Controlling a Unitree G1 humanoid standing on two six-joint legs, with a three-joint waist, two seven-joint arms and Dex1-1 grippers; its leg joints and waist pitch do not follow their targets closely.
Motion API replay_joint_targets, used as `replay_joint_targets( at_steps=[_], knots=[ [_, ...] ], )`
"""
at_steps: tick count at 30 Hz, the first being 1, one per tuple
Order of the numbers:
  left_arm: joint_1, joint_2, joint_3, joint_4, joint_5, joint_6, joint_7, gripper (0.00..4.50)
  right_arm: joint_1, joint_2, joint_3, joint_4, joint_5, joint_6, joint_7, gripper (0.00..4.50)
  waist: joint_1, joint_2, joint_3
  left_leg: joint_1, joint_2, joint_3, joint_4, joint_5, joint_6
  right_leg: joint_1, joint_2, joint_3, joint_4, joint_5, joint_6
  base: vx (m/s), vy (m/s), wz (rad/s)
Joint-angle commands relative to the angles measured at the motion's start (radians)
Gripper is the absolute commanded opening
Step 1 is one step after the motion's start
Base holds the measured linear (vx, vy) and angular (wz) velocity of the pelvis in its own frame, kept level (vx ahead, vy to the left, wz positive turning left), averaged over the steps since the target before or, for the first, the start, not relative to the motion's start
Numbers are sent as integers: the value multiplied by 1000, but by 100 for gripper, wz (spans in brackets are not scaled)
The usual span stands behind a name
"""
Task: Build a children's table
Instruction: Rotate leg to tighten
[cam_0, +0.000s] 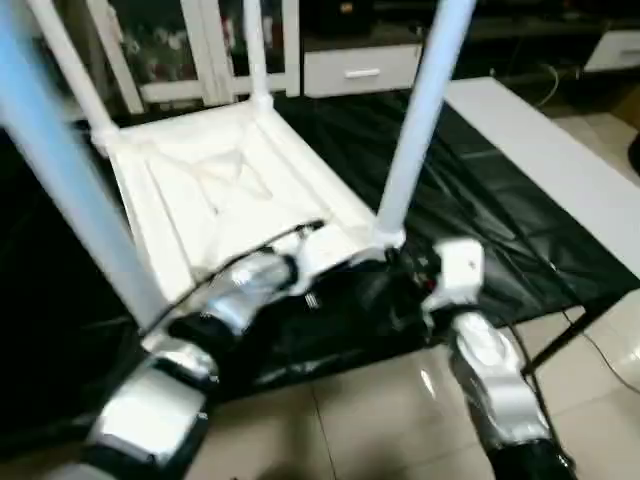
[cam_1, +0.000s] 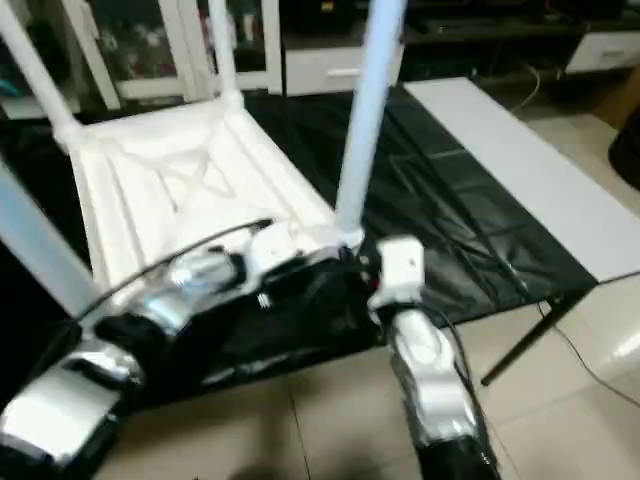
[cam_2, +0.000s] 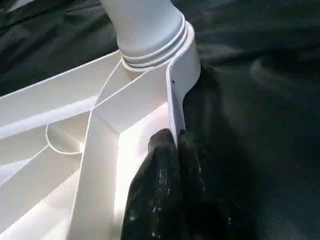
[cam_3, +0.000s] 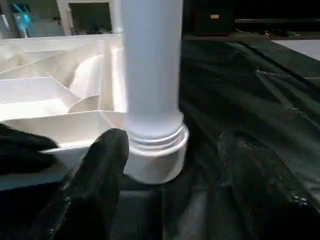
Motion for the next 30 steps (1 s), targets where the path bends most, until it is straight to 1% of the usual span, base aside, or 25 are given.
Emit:
replay_joint_targets(
  at_steps=[1,3,4,5,6,7,8,9,10,11,12,14,15,17,18,19,21,22,23,24,25,26,27,28,30],
  knots=[
    [41,9,-66,27,33,-20,-110,0,15,-7,11,-50,14,14,21,314,4,0,-51,7,16,5,-72,-275,61,44,-28,35,-76,-200,-214,0,0,0],
    [67,47,-47,5,-9,-43,-235,0,40,-13,10,-77,5,27,19,314,6,0,-50,11,18,4,-74,-305,43,41,-28,36,-76,-214,-218,0,0,0],
    [74,65,-45,-3,-14,-51,-265,0,48,-14,9,-96,7,44,21,314,5,-6,-49,6,17,4,-76,-304,39,43,-27,37,-74,-209,-215,0,0,0],
    [77,77,-46,-7,-13,-57,-279,0,54,-16,9,-111,9,56,23,314,8,-3,-51,9,18,3,-76,-301,37,43,-28,37,-72,-201,-215,0,0,0],
    [84,95,-47,-17,-13,-56,-296,0,54,-18,10,-116,11,63,25,314,9,-7,-52,11,19,4,-75,-289,38,42,-27,38,-70,-174,-217,0,0,0],
    [90,109,-47,-25,-14,-58,-307,0,52,-20,11,-119,12,67,27,314,10,-6,-51,9,19,4,-75,-285,37,44,-28,38,-67,-166,-218,0,0,0],
    [91,112,-47,-27,-15,-59,-309,0,51,-20,11,-118,12,68,28,314,9,-4,-50,8,18,4,-77,-287,33,44,-28,38,-67,-171,-214,0,0,0],
    [98,122,-39,-36,-24,-56,-322,0,48,-20,11,-118,12,71,29,314,9,-10,-50,9,18,5,-76,-291,32,43,-29,38,-68,-179,-212,0,0,0],
    [102,126,-33,-41,-32,-53,-330,0,46,-19,11,-118,11,73,30,314,9,-7,-50,9,17,5,-76,-291,29,43,-31,39,-68,-190,-211,0,0,0],
    [110,140,-22,-52,-38,-63,-319,0,43,-18,13,-119,12,75,35,314,9,-6,-50,9,18,4,-76,-290,27,43,-32,39,-68,-191,-211,0,0,0],
    [114,148,-19,-58,-37,-73,-307,0,42,-18,14,-119,12,76,39,314,9,-21,-50,8,18,5,-75,-288,31,44,-31,38,-68,-193,-210,0,0,0],
    [122,159,-4,-71,-40,-89,-271,0,41,-19,19,-121,14,77,51,314,9,-15,-53,7,18,4,-74,-261,34,45,-32,39,-63,-172,-204,0,0,0],
    [130,166,16,-85,-42,-107,-227,0,41,-18,23,-126,14,82,58,314,10,-21,-52,5,18,4,-74,-253,37,45,-31,38,-62,-166,-203,0,0,0],
    [139,173,41,-101,-60,-107,-214,0,43,-17,25,-131,13,86,60,314,8,-21,-52,8,20,5,-74,-249,37,44,-30,38,-61,-150,-203,0,0,0],
    [150,179,59,-123,-76,-104,-212,0,44,-17,25,-134,14,88,61,314,7,-29,-51,6,18,6,-74,-253,38,44,-30,38,-61,-157,-203,0,0,0],
    [182,188,99,-189,-128,-80,-230,0,48,-17,25,-141,16,92,63,314,6,-34,-49,1,19,4,-78,-261,36,47,-32,38,-62,-190,-195,0,0,0],
    [230,191,151,-301,-218,-3,-269,0,53,-17,22,-148,20,95,65,314,4,-35,-51,-4,21,1,-79,-250,30,52,-39,40,-57,-233,-187,0,0,0],
    [266,191,186,-392,-292,69,-300,28,56,-15,19,-156,26,99,65,314,4,-41,-49,2,20,6,-76,-250,30,41,-34,42,-59,-240,-191,0,0,0],
    [289,188,207,-453,-337,111,-302,56,57,-15,18,-156,29,98,67,313,5,-39,-53,1,21,5,-73,-224,33,42,-34,45,-53,-202,-204,0,0,0],
    [304,187,219,-490,-364,134,-301,56,58,-15,16,-155,30,97,69,313,5,-39,-53,1,21,5,-73,-224,33,42,-34,45,-53,-202,-204,0,0,0],
    [329,188,230,-543,-393,153,-296,56,58,-13,14,-153,35,92,73,313,9,-38,-59,5,19,10,-63,-150,46,38,-24,46,-39,-56,-240,0,0,0],
    [332,188,232,-549,-396,155,-296,56,57,-13,14,-153,35,91,73,313,12,-34,-61,8,21,10,-60,-129,53,37,-22,46,-33,-9,-252,0,0,0],
    [372,192,250,-623,-427,169,-266,68,57,-10,15,-155,39,81,79,313,13,-29,-58,10,19,12,-57,-109,63,35,-16,45,-29,47,-266,0,0,0],
    [404,193,265,-674,-445,170,-235,85,58,-10,17,-158,42,73,88,313,15,-33,-56,10,21,14,-57,-117,67,38,-15,45,-29,66,-270,0,0,0],
    [424,193,276,-705,-455,169,-214,96,59,-9,19,-161,43,69,93,313,18,-38,-54,9,17,17,-57,-131,72,40,-13,48,-32,46,-262,0,0,0]
  ],
)
